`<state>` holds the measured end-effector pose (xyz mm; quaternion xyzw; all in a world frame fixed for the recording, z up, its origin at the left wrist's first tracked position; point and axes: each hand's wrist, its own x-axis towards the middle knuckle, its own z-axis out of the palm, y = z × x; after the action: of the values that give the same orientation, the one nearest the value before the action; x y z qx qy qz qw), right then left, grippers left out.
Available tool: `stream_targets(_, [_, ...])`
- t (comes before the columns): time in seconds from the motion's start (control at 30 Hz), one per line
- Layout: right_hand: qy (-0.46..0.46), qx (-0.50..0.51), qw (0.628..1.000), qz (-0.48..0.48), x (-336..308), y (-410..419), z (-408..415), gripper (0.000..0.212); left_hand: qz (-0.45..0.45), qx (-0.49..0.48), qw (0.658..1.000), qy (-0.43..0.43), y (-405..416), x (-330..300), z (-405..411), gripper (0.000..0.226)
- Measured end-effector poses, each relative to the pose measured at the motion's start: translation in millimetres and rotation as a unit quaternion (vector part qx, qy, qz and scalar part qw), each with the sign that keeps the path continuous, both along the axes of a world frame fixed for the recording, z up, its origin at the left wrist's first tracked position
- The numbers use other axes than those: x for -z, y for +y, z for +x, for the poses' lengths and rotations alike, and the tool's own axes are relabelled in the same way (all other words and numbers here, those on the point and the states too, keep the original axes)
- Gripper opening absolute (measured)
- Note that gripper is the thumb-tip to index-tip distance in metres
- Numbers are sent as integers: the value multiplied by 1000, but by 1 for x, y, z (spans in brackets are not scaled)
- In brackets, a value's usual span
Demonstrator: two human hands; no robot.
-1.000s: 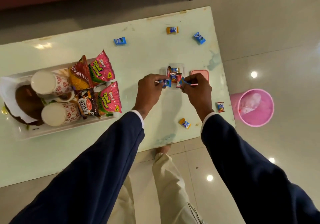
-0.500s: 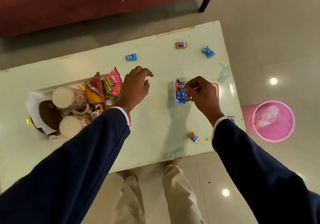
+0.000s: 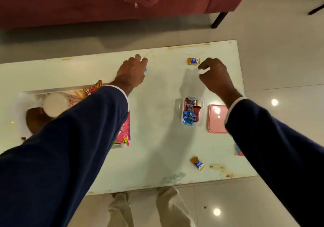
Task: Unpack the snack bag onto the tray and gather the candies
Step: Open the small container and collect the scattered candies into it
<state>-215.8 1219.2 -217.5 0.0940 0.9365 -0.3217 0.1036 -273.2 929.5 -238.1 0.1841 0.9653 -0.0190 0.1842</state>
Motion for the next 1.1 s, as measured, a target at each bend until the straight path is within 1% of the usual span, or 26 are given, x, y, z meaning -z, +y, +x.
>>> stream_targets(0.07, [5,-28,999,33,3,13,-14,34,-5,13,1000,3,3,6,0,35])
stream_targets(0.13, [-13,-72,995,73,7,17,-24,40,3,20,1000,0,5,5,6,28])
stream_targets(0.23, [-36,-181,968,170,13,6,-33,57,53,17,998,-10,14,-6,20,18])
stream_targets(0.3, [-43,-215,956,196,16,-3,-36,61,138,-25,990,-19,29,-18,36,13])
stream_targets(0.37, [-28,-211,954,210,20,-11,-36,51,244,-86,964,-57,46,-30,55,12])
stream_targets(0.43, [-14,-204,956,211,23,-17,-32,37,325,-132,930,-107,61,-40,75,11])
stream_targets(0.47, [-17,-203,958,203,24,-20,-28,34,345,-143,920,-123,66,-42,85,10])
stream_targets(0.5, [-28,-204,960,190,25,-21,-24,32,348,-142,917,-129,70,-42,94,10])
stream_targets(0.6, [-84,-182,972,122,19,-15,-12,26,336,-132,923,-134,81,-37,120,11])
stream_targets(0.63, [-88,-154,980,87,15,-11,-8,23,337,-131,922,-135,85,-34,127,12])
stream_targets(0.7, [-80,-64,995,-5,0,-2,8,18,340,-141,920,-134,91,-30,139,15])
stream_targets(0.77, [-83,34,989,-121,-17,3,35,12,354,-176,909,-128,98,-29,148,17])
stream_targets(0.8, [-92,60,981,-158,-22,3,51,10,369,-199,899,-124,99,-28,152,19])
stream_targets(0.87, [-122,65,975,-173,-29,4,81,11,402,-237,876,-124,103,-30,156,27])
stream_targets(0.9, [-140,61,972,-176,-31,4,92,13,411,-244,870,-124,104,-32,158,29])
stream_targets(0.97, [-154,70,967,-190,-31,8,109,16,405,-231,878,-111,102,-35,158,26])
stream_targets(1.03, [-139,111,963,-202,-33,18,121,12,402,-219,884,-93,96,-38,161,21])
stream_targets(1.1, [-130,145,963,-184,-35,29,135,8,399,-217,886,-88,90,-41,169,19])
